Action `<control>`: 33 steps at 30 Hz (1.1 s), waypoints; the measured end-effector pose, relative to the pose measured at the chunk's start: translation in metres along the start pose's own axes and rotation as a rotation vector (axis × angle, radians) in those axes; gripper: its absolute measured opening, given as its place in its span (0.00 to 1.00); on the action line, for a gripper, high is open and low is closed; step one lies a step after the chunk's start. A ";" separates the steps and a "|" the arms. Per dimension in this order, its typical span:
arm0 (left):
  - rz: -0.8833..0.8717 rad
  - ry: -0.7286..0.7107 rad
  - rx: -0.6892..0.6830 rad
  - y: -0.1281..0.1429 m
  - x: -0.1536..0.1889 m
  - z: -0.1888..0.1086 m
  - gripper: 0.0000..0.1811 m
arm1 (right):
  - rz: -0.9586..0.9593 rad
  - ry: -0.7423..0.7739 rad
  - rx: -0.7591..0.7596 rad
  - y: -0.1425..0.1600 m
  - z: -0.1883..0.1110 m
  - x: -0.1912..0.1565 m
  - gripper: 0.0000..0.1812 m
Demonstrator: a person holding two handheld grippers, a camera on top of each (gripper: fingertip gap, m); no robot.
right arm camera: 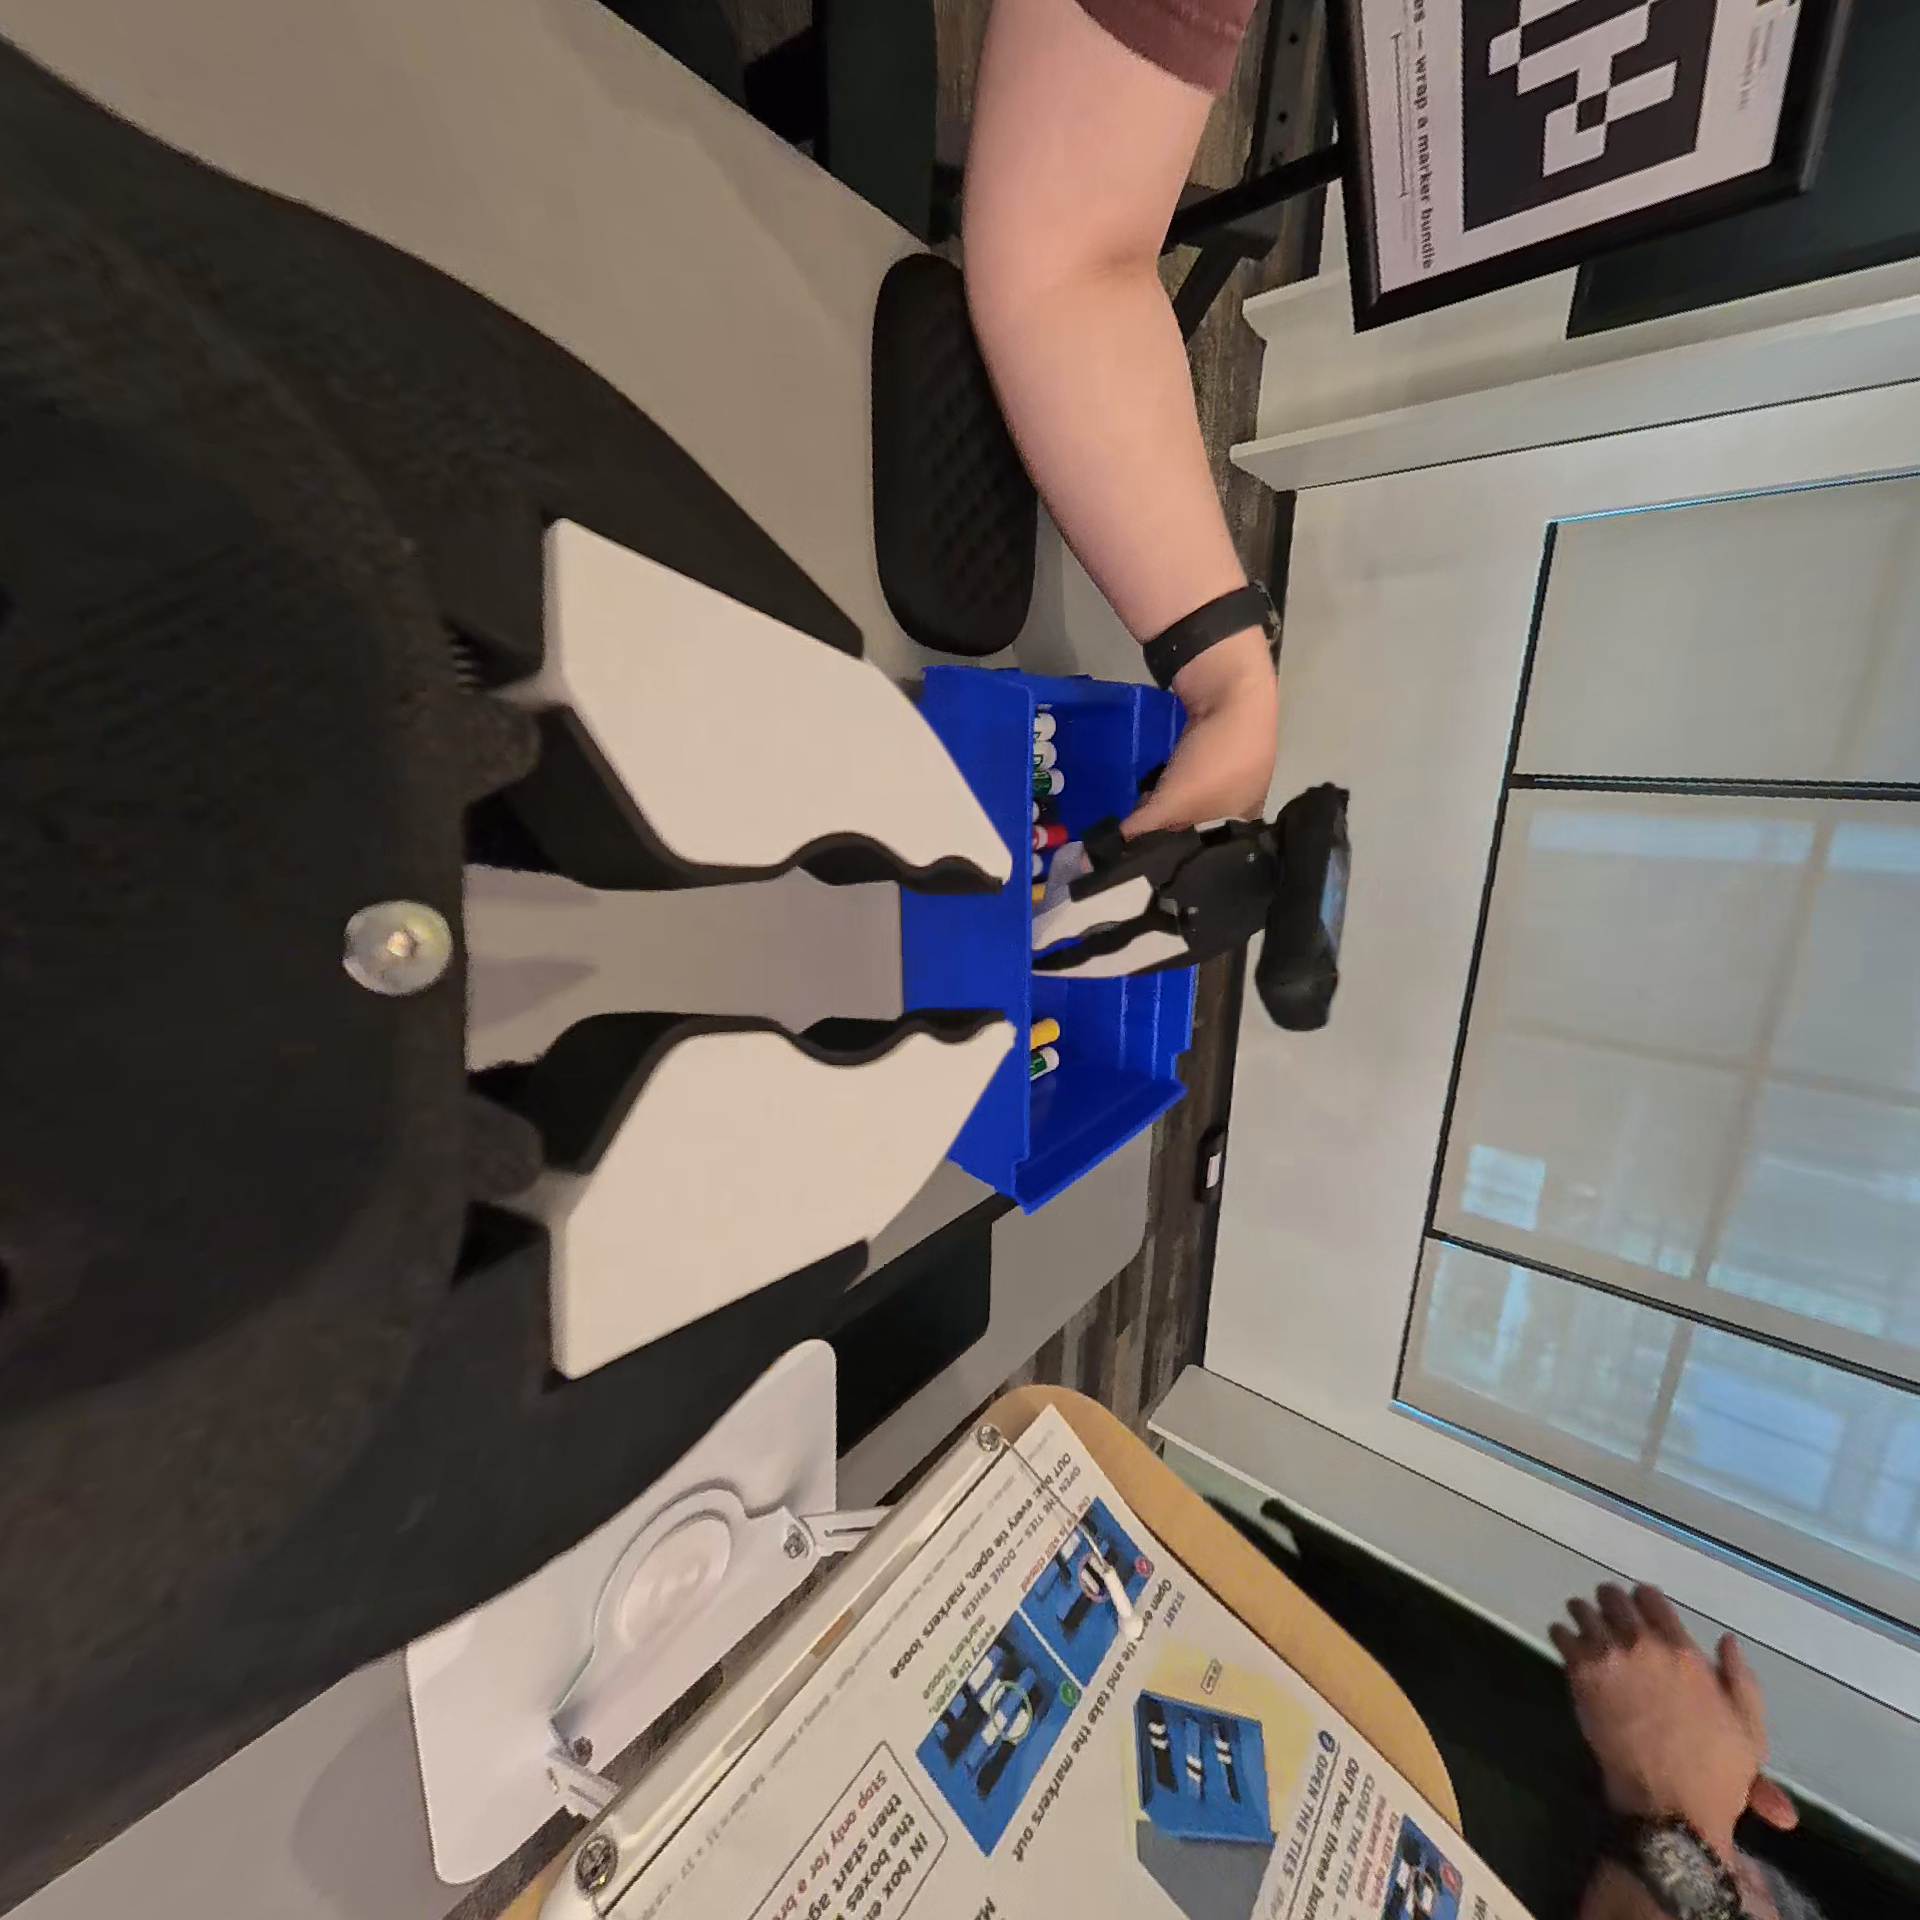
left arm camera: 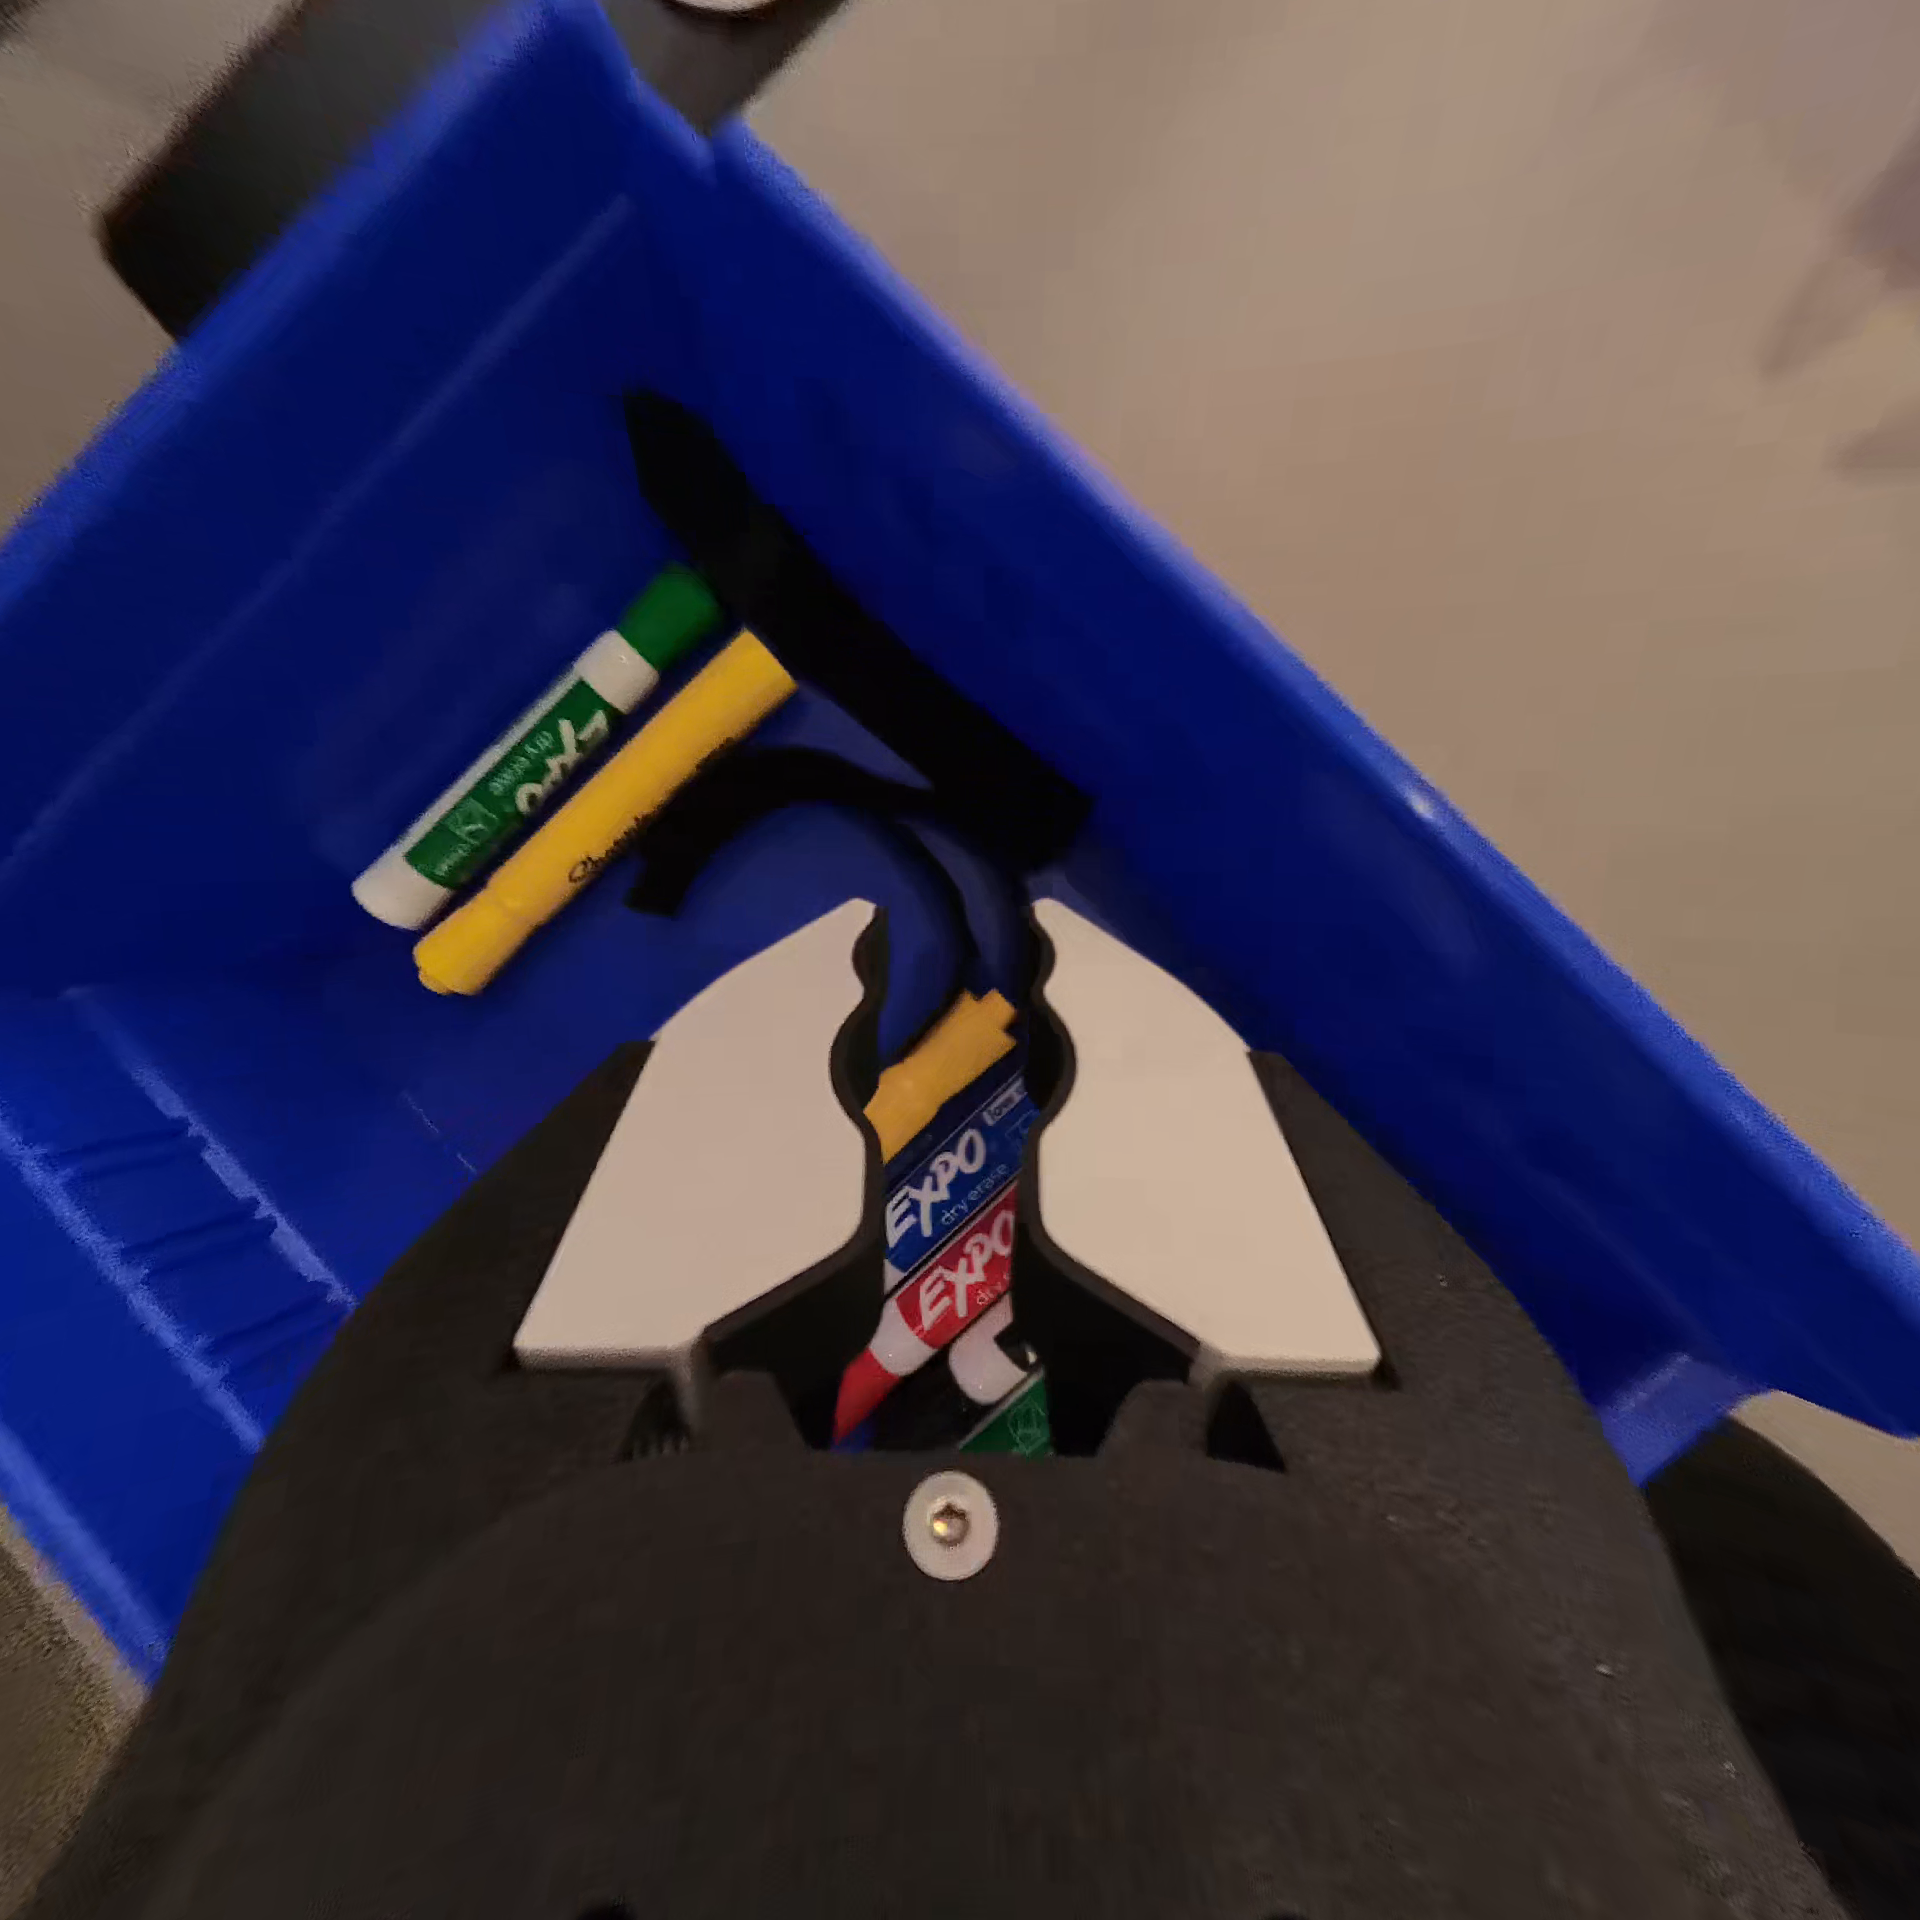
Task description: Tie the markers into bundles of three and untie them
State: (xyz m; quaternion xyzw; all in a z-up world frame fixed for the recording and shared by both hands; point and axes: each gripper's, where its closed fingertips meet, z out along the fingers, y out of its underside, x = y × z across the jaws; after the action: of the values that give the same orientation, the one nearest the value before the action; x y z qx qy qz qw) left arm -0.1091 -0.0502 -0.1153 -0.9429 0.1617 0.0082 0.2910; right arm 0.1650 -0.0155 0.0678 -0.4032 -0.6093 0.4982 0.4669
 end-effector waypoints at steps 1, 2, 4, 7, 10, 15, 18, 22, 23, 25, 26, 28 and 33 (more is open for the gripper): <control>0.004 0.016 -0.020 0.003 0.002 0.007 0.13 | 0.004 0.000 -0.007 0.002 0.000 0.001 0.12; -0.003 0.022 -0.033 0.005 0.002 0.013 0.13 | 0.013 -0.003 -0.015 0.004 0.001 0.001 0.12; -0.003 0.004 -0.062 0.008 -0.002 0.021 0.13 | 0.029 -0.007 -0.023 0.007 0.001 0.003 0.12; 0.015 -0.024 -0.108 0.014 -0.007 0.029 0.12 | 0.039 -0.006 -0.020 0.008 0.000 0.005 0.12; 0.037 -0.035 -0.153 0.019 -0.007 0.037 0.12 | 0.047 -0.006 -0.032 0.011 0.000 0.006 0.12; 0.015 -0.027 -0.210 0.026 -0.007 0.048 0.02 | 0.050 -0.002 -0.050 0.015 0.000 0.008 0.12; -0.041 -0.026 -0.199 0.025 -0.010 0.044 0.02 | 0.049 0.000 -0.048 0.015 -0.001 0.009 0.11; -0.174 -0.093 -0.175 0.028 -0.029 0.032 0.02 | 0.046 0.010 -0.052 0.016 -0.003 0.011 0.11; -0.217 -0.107 -0.162 0.028 -0.035 0.029 0.02 | 0.047 0.013 -0.053 0.017 -0.003 0.012 0.11; -0.289 -0.126 -0.157 0.032 -0.042 0.025 0.01 | 0.053 0.015 -0.051 0.017 -0.004 0.013 0.11; -0.311 -0.143 -0.162 0.036 -0.046 0.023 0.01 | 0.056 0.015 -0.051 0.018 -0.004 0.014 0.11; -0.348 -0.181 -0.179 0.044 -0.055 0.019 0.01 | 0.062 0.016 -0.055 0.020 -0.004 0.015 0.11; -0.409 -0.221 -0.198 0.056 -0.067 0.023 0.02 | 0.075 0.014 -0.085 0.028 -0.003 0.017 0.11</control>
State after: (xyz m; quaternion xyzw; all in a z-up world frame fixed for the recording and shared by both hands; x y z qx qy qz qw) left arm -0.1882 -0.0611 -0.1577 -0.9733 -0.0667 0.0682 0.2087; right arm 0.1645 0.0059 0.0436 -0.4487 -0.6110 0.4863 0.4346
